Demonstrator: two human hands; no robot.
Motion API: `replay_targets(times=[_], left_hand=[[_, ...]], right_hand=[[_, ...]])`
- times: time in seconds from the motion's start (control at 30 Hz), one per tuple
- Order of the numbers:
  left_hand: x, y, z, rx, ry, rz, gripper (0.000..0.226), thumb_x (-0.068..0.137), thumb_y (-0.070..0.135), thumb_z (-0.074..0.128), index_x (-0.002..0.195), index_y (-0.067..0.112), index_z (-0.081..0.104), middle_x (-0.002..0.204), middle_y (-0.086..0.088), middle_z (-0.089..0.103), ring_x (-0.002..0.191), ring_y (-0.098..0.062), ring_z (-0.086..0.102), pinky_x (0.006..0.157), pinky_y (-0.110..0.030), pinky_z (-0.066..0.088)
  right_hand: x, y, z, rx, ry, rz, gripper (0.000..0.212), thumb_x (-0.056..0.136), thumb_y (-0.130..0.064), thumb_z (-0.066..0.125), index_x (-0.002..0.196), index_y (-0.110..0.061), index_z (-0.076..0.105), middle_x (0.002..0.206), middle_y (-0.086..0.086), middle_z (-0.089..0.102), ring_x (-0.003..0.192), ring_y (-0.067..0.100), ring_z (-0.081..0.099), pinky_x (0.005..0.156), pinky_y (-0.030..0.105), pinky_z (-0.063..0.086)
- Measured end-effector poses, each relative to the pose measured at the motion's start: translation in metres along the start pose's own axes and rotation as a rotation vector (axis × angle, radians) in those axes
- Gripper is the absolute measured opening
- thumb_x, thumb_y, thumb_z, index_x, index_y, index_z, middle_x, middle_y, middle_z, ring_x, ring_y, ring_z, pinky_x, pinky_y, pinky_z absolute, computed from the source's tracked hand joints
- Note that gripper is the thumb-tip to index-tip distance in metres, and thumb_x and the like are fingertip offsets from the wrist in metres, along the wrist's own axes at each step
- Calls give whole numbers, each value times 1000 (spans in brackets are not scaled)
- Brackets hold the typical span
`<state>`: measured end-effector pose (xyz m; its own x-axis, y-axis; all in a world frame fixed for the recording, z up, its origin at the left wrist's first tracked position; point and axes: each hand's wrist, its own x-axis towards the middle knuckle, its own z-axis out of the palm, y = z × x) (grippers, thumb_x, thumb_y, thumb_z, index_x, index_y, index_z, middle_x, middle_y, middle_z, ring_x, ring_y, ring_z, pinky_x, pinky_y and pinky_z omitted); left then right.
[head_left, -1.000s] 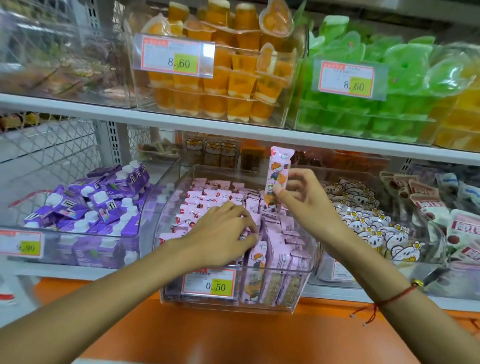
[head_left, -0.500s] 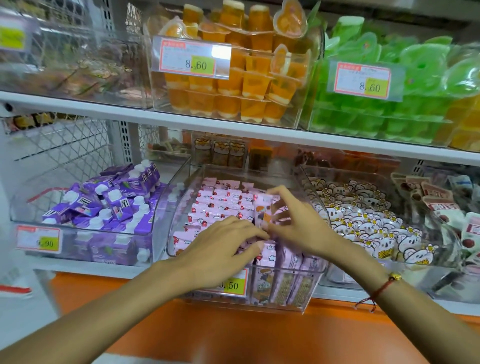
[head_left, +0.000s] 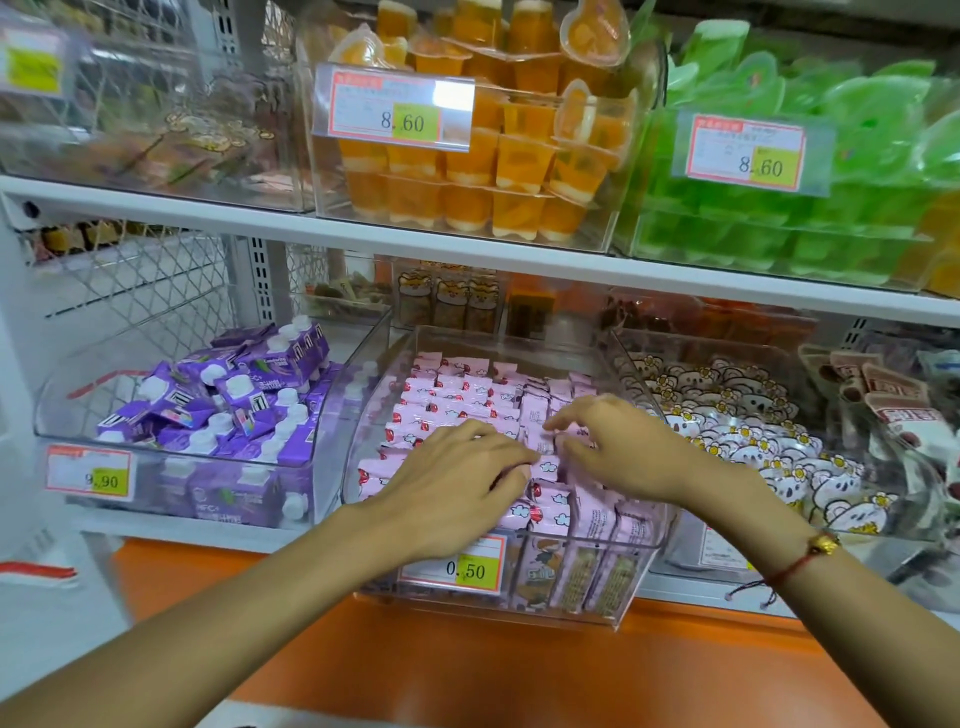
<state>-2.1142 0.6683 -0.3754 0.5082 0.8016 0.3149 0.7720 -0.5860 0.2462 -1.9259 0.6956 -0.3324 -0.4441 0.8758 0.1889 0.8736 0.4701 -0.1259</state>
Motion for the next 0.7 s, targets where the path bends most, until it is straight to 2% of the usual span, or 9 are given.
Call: replay_targets(times=[0.07, 0.23, 0.33, 0.4, 0.47, 0.53, 0.6, 0.63, 0.7], left_hand=[[1, -2, 2, -1, -13, 13, 40, 101, 37, 26, 135, 32, 47, 135, 16, 51, 122, -5, 34, 94, -24, 24], [-1, -5, 6, 12, -2, 16, 41, 101, 39, 25, 138, 34, 43, 132, 15, 47, 120, -4, 32, 92, -21, 21], [-2, -6, 5, -6, -9, 5, 42, 101, 39, 24, 138, 33, 43, 131, 14, 49, 119, -5, 34, 91, -21, 21], [-1, -6, 5, -18, -13, 0, 41, 101, 39, 25, 137, 33, 44, 131, 14, 50, 118, -7, 36, 91, -22, 22], [-2, -5, 5, -28, -6, -7, 41, 101, 39, 26, 137, 32, 44, 130, 12, 51, 117, -8, 38, 91, -23, 24], [-3, -5, 5, -50, 12, -22, 40, 101, 40, 28, 136, 30, 44, 130, 11, 52, 116, -8, 40, 90, -23, 24], [-4, -6, 5, -70, 21, -32, 39, 101, 40, 29, 134, 30, 46, 129, 11, 53, 116, -9, 41, 90, -23, 24], [-4, -5, 4, -71, 19, -29, 38, 101, 40, 29, 133, 31, 47, 129, 11, 54, 116, -9, 41, 91, -23, 24], [-4, -5, 4, -61, 11, -23, 39, 101, 40, 28, 133, 31, 48, 131, 12, 53, 118, -9, 40, 95, -25, 26]], right_hand=[[7, 2, -5, -31, 79, 18, 27, 94, -25, 53, 117, -17, 64, 123, 3, 63, 115, 20, 54, 95, 33, 44], [28, 2, 0, -133, -153, 94, 32, 86, -39, 64, 113, -21, 67, 118, 4, 62, 118, 24, 50, 94, 36, 43], [35, 4, -2, -14, -166, 109, 25, 80, -35, 72, 98, -19, 72, 102, 1, 68, 98, 17, 60, 88, 30, 46], [38, 4, -4, -11, -245, 94, 23, 82, -32, 71, 98, -16, 72, 102, 4, 69, 99, 19, 60, 94, 34, 45], [40, 3, -4, -10, -298, 93, 22, 85, -29, 68, 101, -14, 70, 105, 7, 68, 101, 20, 58, 92, 34, 45], [40, 4, -6, 54, -309, 88, 21, 85, -25, 68, 101, -12, 71, 101, 7, 67, 92, 19, 56, 81, 26, 46], [38, 3, -10, 132, -313, 95, 21, 84, -24, 69, 99, -9, 72, 82, 1, 63, 73, 12, 51, 60, 11, 39], [37, 3, -13, 163, -304, 103, 21, 84, -25, 70, 96, -9, 73, 75, -3, 59, 65, 8, 48, 53, 8, 35], [37, 3, -17, 236, -262, 103, 16, 84, -27, 70, 88, -11, 72, 74, -5, 61, 65, 6, 51, 56, 9, 39]])
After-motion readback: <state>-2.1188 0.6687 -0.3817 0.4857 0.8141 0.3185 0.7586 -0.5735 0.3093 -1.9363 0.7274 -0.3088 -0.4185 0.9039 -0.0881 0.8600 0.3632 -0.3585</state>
